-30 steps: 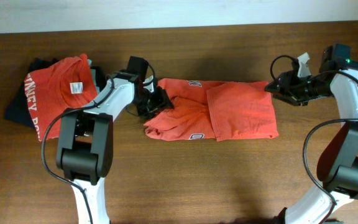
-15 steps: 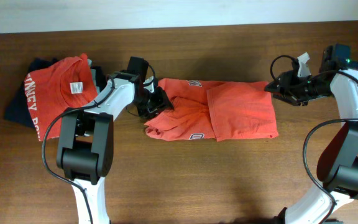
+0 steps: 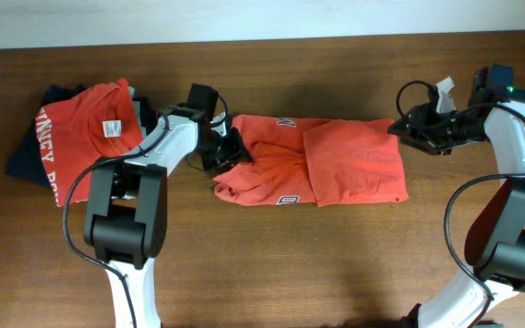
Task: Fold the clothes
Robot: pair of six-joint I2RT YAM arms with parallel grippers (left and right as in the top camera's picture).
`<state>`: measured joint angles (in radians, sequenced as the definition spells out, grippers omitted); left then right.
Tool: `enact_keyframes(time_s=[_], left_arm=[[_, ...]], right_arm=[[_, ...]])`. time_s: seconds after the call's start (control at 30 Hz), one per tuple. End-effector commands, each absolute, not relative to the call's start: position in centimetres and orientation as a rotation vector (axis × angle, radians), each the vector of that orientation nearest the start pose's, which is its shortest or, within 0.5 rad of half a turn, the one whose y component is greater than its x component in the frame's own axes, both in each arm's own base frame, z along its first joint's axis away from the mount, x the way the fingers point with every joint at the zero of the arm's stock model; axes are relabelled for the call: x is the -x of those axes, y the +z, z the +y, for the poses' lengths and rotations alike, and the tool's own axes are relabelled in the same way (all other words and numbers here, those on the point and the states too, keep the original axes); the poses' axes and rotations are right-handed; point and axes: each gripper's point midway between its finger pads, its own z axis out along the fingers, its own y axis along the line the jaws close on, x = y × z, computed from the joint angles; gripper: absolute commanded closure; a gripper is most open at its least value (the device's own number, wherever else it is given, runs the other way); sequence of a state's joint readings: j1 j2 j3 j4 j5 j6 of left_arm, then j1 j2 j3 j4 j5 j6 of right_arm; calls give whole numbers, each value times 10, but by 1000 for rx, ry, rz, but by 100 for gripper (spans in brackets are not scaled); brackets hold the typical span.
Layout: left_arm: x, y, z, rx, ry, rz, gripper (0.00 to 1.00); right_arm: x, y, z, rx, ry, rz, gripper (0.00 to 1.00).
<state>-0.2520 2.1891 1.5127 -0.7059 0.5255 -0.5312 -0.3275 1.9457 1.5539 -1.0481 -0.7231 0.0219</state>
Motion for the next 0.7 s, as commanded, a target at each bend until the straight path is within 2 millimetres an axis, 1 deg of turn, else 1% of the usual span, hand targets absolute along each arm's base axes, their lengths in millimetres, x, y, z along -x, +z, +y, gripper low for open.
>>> enact_keyframes(time_s=[0.0,0.03,0.17,0.23,0.33,0.4,0.5,0.57,0.67], left_arm=[[-388,-40,-187,313,-758,3130,96],[-388,-40,-187,296,-758,3128,99],[-390,-40,-188,292,-763,3121,99],[-392,-36,-190,263,-775,3111,100],[-392,-31,-183,293,-770,3115,99],[-392,-27,-170,361,-722,3123,99],[-396,-17,-142,417,-583,3112,99],[-400,-5,-121,448,-476,3084,99],[-409,16,-97,437,-374,3022,99]], right_arm=[[-410,129,-19,-383,977,2690,51],[-410,129,-19,-383,977,2690,51],[-410,129,-19,-384,977,2691,51],[-409,129,-19,-385,978,2692,51],[-408,129,-19,-390,981,2697,51],[-408,129,-19,-390,982,2697,51],[-408,129,-19,-390,982,2697,51],[-408,129,-19,-390,982,2697,51],[-408,129,-19,-389,981,2696,51]])
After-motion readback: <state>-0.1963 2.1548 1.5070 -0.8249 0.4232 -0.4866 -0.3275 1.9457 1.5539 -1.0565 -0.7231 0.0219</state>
